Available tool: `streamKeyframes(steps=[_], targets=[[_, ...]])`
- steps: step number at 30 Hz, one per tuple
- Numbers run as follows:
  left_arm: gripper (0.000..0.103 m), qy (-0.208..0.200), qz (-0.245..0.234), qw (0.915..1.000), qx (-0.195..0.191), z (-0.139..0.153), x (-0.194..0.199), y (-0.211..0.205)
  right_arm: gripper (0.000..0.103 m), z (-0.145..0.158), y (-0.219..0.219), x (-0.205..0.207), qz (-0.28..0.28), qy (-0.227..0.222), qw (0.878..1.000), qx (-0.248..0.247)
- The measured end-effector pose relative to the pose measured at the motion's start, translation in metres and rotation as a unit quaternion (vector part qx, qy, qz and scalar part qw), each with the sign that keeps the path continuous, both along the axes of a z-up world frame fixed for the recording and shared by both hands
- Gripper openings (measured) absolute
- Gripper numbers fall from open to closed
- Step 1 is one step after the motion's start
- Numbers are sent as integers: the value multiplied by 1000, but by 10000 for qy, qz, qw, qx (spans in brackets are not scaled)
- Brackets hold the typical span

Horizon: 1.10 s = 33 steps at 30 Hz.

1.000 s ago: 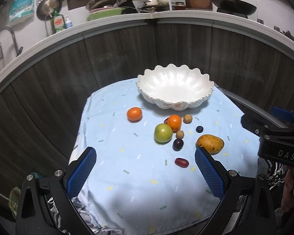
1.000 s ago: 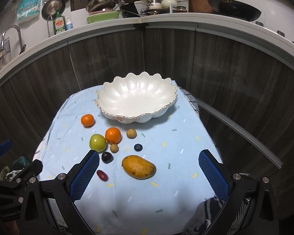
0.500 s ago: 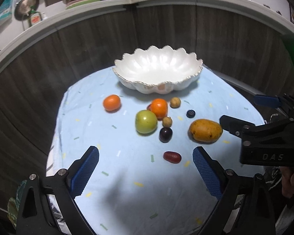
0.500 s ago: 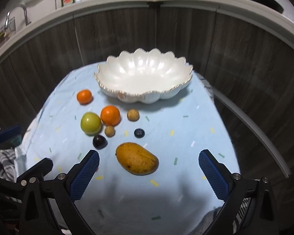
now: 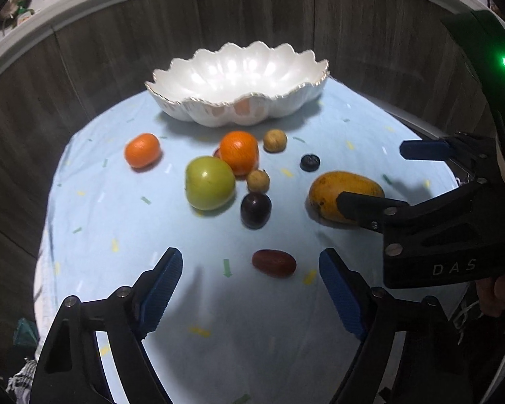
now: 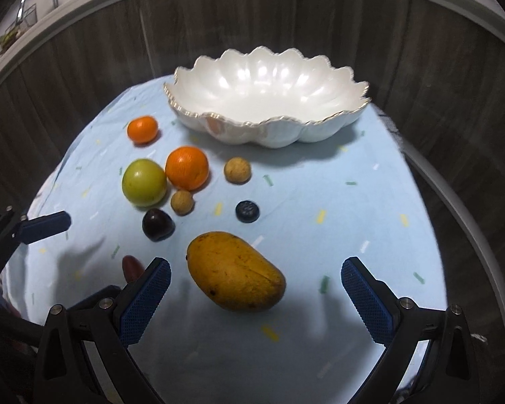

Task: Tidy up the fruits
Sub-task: 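Move the left tool toward the red date while the right tool approaches the mango, then close the left tool on the red date while the right tool grasps the mango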

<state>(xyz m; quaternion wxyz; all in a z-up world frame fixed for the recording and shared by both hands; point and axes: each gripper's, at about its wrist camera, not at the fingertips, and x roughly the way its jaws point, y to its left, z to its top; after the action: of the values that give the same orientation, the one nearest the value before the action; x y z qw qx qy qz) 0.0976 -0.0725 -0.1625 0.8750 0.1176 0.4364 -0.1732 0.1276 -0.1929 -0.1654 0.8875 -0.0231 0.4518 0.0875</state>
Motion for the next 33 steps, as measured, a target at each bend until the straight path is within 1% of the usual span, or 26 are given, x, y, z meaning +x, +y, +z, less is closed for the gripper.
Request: streamKeyframes(steps=[2, 5, 7, 9, 12, 14, 16, 19, 21, 22, 25, 26, 27, 28, 30, 33], targets=[[81, 59, -23, 10000, -2, -6, 2, -1, 103, -5, 2, 2, 51, 47, 10000, -20], [75, 107, -88, 9999, -10, -14, 5, -3, 103, -10, 4, 4, 122, 91, 9999, -36], [71, 98, -130, 9999, -32, -17, 5, -3, 103, -13, 5, 6, 149, 107, 9998, -32], [70, 77, -170, 9998, -44, -20, 6, -4, 102, -15, 7, 8, 172, 112, 9998, -42], [63, 85, -241, 9997, -64, -25, 6, -6, 102, -18, 9, 11, 189, 117, 9997, -48], [61, 90, -262, 9996, -73, -28, 8, -7, 101, -21, 9, 13, 203, 140, 9997, -30], [56, 71, -292, 9995, -92, -31, 8, -8, 98, -24, 10, 15, 216, 179, 9996, -10], [51, 65, -309, 9994, -144, -34, 9, -9, 96, -29, 12, 18, 273, 255, 9993, 46], [48, 51, -328, 9993, -164, -34, 8, -9, 91, -33, 12, 20, 290, 335, 9990, 105], [46, 37, -328, 9993, -184, -34, 7, -9, 91, -34, 11, 20, 277, 348, 9989, 148], [40, 21, -354, 9991, -216, -34, 6, -9, 88, -34, 12, 19, 263, 295, 9991, 120], [39, 8, -362, 9991, -216, -34, 6, -10, 84, -34, 12, 19, 253, 268, 9993, 102], [35, 1, -376, 9991, -220, -34, 5, -10, 81, -34, 12, 19, 247, 249, 9993, 90], [33, 13, -376, 9991, -217, -34, 5, -10, 80, -34, 12, 19, 253, 234, 9994, 99], [32, -9, -372, 9991, -210, -33, 5, -10, 73, -33, 12, 19, 301, 190, 9993, 137], [31, -28, -362, 9991, -230, -33, 5, -9, 71, -33, 12, 19, 301, 169, 9993, 129]])
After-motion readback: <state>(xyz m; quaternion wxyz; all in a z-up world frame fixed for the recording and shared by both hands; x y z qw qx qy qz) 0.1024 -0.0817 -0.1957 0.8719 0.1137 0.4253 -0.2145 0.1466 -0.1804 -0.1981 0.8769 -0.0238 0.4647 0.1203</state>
